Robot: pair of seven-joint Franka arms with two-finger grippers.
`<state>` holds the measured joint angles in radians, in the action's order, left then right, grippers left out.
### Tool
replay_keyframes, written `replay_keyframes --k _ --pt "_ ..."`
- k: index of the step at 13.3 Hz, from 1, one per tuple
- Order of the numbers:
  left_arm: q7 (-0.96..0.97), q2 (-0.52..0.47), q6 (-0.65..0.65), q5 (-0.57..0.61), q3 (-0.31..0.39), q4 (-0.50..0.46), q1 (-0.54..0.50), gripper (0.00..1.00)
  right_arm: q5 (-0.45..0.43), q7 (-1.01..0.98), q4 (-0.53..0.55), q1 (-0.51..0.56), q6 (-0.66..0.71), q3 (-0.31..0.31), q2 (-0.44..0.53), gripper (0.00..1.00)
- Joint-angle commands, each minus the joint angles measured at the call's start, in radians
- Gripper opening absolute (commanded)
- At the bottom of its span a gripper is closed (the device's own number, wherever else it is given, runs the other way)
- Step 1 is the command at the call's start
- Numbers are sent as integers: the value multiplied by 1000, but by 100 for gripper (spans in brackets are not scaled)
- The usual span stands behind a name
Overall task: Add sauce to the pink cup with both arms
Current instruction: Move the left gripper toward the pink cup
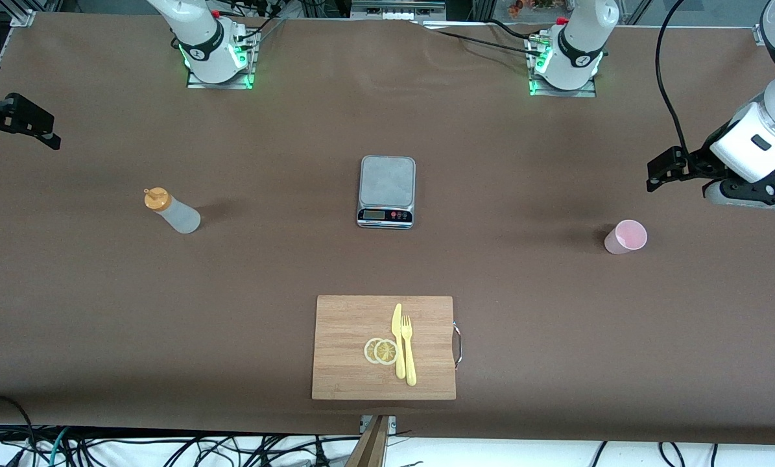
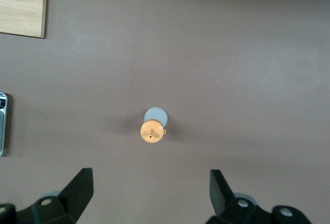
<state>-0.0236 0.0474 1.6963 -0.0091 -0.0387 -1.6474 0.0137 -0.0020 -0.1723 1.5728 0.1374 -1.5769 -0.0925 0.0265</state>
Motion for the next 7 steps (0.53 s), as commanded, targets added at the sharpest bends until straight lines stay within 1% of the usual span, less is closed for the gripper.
replay_keyframes --k 1,7 --pt "-1 9 -18 11 0 24 2 100 14 -3 -7 4 38 -6 12 100" --pt "-1 9 -18 12 0 24 2 100 16 -1 -11 4 34 -3 9 100"
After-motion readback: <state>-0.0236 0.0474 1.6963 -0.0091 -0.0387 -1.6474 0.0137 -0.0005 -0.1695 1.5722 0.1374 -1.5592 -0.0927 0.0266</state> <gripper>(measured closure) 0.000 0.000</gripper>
